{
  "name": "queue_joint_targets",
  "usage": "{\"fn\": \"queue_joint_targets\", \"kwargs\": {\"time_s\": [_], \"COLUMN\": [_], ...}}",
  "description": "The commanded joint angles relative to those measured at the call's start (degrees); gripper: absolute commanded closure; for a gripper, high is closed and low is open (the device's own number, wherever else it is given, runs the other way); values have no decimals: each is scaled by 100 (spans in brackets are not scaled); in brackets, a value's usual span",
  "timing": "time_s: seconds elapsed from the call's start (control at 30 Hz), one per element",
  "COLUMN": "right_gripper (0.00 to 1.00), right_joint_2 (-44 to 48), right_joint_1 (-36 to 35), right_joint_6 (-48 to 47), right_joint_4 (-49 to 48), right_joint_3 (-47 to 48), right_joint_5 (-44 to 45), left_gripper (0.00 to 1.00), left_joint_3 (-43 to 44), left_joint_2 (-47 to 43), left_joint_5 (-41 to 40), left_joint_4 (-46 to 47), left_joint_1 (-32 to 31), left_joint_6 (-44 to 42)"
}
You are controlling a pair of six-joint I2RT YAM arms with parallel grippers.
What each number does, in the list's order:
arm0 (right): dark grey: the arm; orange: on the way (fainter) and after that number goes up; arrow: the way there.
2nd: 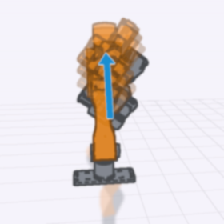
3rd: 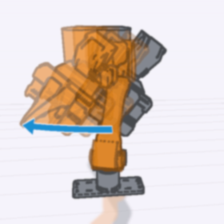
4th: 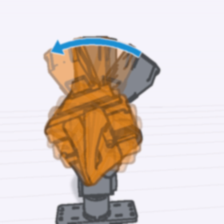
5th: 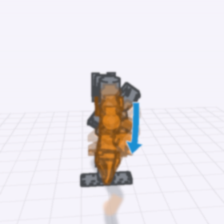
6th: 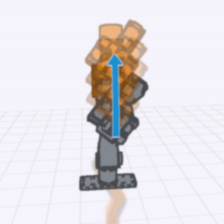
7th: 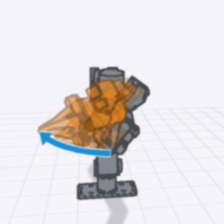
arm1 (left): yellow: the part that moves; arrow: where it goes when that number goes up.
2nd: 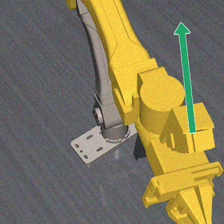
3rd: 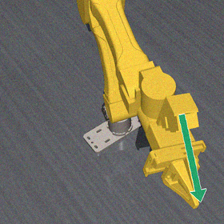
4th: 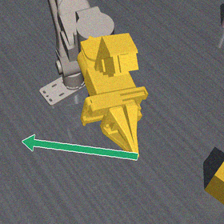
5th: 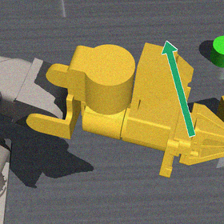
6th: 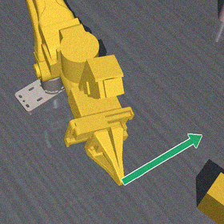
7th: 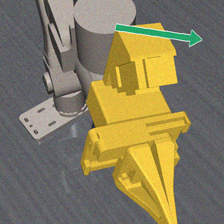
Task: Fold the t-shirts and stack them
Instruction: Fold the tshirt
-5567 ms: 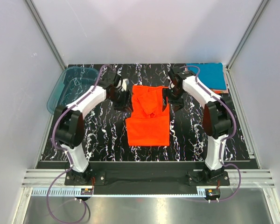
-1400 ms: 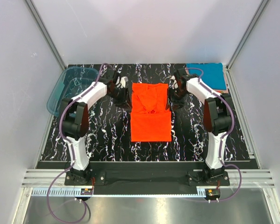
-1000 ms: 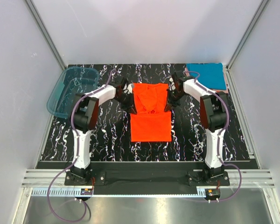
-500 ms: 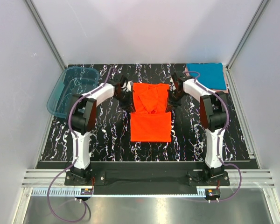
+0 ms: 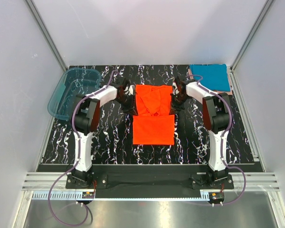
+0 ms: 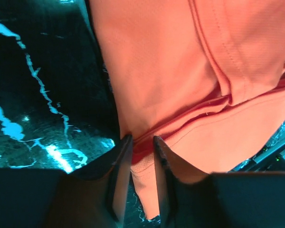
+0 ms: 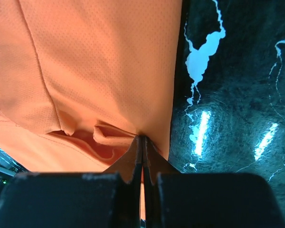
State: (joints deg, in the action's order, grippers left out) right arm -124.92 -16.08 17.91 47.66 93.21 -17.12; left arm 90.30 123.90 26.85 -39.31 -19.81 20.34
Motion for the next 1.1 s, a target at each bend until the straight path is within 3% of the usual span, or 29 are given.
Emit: {"fn": "queue_joint_targets", "kwargs": {"time_s": [0.0, 0.17, 0.33, 0.53, 0.73, 0.83, 0.93, 1.07], "right_gripper": [99, 90, 47, 25, 22, 25, 30, 28], "right_joint_2": [46, 441, 1338, 2541, 3412, 3746, 4002, 4186], "right_joint_1": [-18, -18, -36, -150, -765, -809, -801, -1028], "right_joint_6": [-235, -297, -192, 19, 668, 1135, 1276, 794], "right_joint_4": [-38, 436, 1086, 1185, 342, -298, -712, -521], "right_joint_3": [39, 417, 182, -1319, -2850, -3552, -3968, -3846], "right_joint_5": [438, 683, 1254, 1046, 202, 51, 139, 515], "left_gripper": [64, 51, 43, 43, 44, 43, 43, 39], "left_joint_3": [-13, 189, -293, -1944, -3360, -3782, -3871, -3985], "left_joint_2": [-93, -996, -2043, -3281, -3811, -4004, -4338, -4760], "left_joint_5": [-663, -953, -1542, -1262, -954, -1225, -1892, -2631], "left_joint_4": [-6, -366, -577, -491, 256, 591, 679, 934], "left_joint_1": [4, 4, -49, -293, -1295, -1455, -1752, -2324], "left_joint_6": [-276, -285, -451, -356, 687, 1190, 1009, 174]}}
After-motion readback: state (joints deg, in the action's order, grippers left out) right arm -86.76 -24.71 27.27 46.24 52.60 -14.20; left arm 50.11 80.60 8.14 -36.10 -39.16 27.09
